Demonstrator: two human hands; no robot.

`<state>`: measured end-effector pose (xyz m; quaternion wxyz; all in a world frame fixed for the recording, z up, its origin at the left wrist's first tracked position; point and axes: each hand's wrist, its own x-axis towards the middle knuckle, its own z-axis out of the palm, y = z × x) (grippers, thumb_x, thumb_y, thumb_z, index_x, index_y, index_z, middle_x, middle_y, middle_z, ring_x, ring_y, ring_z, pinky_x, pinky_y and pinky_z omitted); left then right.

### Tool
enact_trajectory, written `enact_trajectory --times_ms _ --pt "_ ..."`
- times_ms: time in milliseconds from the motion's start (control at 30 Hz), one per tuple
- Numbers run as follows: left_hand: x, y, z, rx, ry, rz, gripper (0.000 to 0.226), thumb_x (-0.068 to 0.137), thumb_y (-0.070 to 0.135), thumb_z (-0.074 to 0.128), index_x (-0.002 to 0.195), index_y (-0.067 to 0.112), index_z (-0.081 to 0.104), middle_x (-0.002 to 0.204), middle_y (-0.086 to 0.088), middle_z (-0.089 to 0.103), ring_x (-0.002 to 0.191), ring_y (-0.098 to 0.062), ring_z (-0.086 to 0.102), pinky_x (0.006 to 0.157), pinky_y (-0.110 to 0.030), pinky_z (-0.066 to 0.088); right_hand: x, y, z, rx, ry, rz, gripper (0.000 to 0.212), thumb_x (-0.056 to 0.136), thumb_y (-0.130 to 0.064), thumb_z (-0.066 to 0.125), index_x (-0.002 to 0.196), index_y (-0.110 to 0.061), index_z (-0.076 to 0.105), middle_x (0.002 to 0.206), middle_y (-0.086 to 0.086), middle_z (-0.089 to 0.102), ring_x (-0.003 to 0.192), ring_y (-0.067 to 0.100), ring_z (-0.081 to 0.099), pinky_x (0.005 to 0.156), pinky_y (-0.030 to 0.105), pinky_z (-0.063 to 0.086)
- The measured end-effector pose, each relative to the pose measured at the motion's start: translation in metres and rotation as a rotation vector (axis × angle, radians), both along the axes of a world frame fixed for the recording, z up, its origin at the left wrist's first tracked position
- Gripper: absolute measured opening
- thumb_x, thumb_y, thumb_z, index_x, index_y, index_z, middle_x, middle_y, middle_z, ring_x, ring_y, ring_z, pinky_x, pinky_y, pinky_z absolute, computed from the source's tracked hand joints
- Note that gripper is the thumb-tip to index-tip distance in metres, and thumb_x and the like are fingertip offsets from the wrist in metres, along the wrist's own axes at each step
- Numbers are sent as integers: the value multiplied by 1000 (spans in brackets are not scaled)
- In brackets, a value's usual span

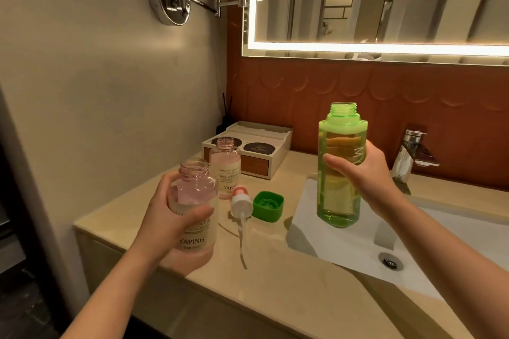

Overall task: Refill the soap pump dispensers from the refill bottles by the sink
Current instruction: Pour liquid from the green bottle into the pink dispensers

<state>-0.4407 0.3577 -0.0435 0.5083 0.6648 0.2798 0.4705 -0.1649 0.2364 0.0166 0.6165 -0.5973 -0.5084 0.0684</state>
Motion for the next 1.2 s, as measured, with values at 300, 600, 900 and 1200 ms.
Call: enact_trajectory --times_ms 300,600,900,1200 --pt "44 -61 -1 22 50 -199 79 47 42 86 115 39 47 106 23 64 98 2 61 78 -23 46 -11 -50 -12 -133 -83 94 44 62 -26 82 96 -30 55 89 -9 67 79 -1 65 62 12 50" --pt "85 -90 -31 47 55 -172 74 53 28 87 115 32 47 111 13 63 101 -3 61 83 -21 49 -11 -75 -28 -174 -177 118 62 50 -36 81 105 -35 52 93 -14 65 85 -1 62 70 11 48" --pt "103 -91 -38 60 0 -148 81 45 42 80 117 40 42 115 15 59 104 -2 58 81 -18 50 -3 -80 -27 -267 -321 122 74 56 -31 84 121 -32 48 102 -13 62 91 -1 60 74 12 49" --pt "111 -91 -37 83 17 -144 73 55 31 82 114 44 40 116 22 54 107 -1 54 76 -12 48 3 -83 -20 -364 -479 68 71 62 -28 84 113 -50 40 106 -17 60 95 0 58 79 18 51"
